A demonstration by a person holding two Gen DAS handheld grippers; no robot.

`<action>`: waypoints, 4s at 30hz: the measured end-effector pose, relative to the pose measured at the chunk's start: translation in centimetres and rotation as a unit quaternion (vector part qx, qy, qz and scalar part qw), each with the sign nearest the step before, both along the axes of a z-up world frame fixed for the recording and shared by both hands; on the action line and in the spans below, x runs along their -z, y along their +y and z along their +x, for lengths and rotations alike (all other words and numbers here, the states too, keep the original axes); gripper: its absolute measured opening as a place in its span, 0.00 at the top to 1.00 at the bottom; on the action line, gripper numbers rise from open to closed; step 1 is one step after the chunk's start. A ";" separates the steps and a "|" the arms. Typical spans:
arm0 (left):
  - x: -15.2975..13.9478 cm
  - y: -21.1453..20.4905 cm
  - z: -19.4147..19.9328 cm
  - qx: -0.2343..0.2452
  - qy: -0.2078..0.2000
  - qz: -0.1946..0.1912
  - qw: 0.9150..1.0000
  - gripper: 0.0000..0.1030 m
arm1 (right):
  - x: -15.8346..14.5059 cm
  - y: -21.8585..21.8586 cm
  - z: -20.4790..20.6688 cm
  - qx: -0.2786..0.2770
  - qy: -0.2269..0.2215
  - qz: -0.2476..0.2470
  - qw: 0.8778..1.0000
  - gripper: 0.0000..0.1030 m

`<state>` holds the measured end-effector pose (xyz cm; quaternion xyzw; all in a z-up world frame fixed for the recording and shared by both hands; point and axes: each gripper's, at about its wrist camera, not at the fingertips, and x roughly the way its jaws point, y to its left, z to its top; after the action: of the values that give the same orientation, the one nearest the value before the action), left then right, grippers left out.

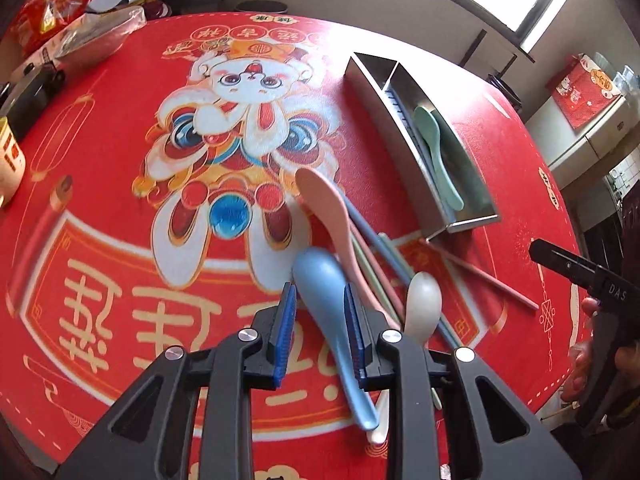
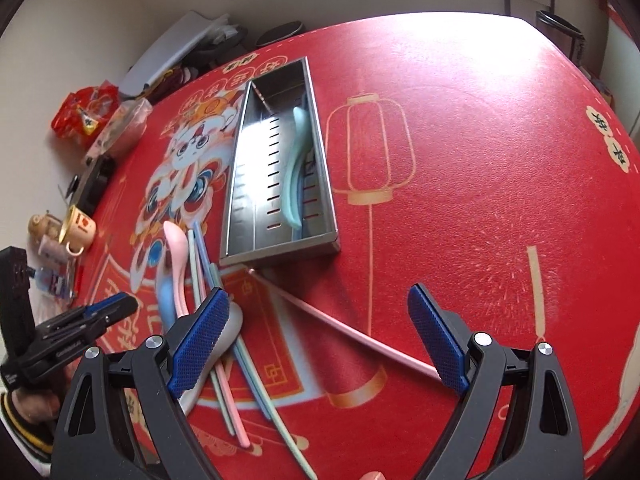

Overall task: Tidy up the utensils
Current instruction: 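Grasp the blue spoon's handle with the left gripper and lift it, then grasp a pink chopstick with the right gripper while the left gripper holds the blue spoon raised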

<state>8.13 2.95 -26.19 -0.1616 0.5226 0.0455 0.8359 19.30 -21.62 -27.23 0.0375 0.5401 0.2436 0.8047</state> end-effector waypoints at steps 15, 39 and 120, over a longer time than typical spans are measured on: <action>3.1 -1.8 -0.8 0.018 0.020 -0.014 1.000 0.73 | 1.3 0.7 -1.2 -0.020 0.027 -0.031 0.999 0.15; 4.2 -3.6 -0.6 0.071 0.036 0.005 0.997 0.83 | 2.3 -1.2 -0.7 0.011 0.056 -0.010 0.998 0.15; 4.8 -0.1 -1.3 0.037 0.017 -0.012 0.999 0.92 | 4.4 2.3 -1.0 -0.265 -0.027 -0.172 0.949 0.71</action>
<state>6.87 2.82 -30.96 -0.1516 0.5433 0.0108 0.8257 18.34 -19.32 -31.67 -0.2520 0.5427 0.3525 0.7196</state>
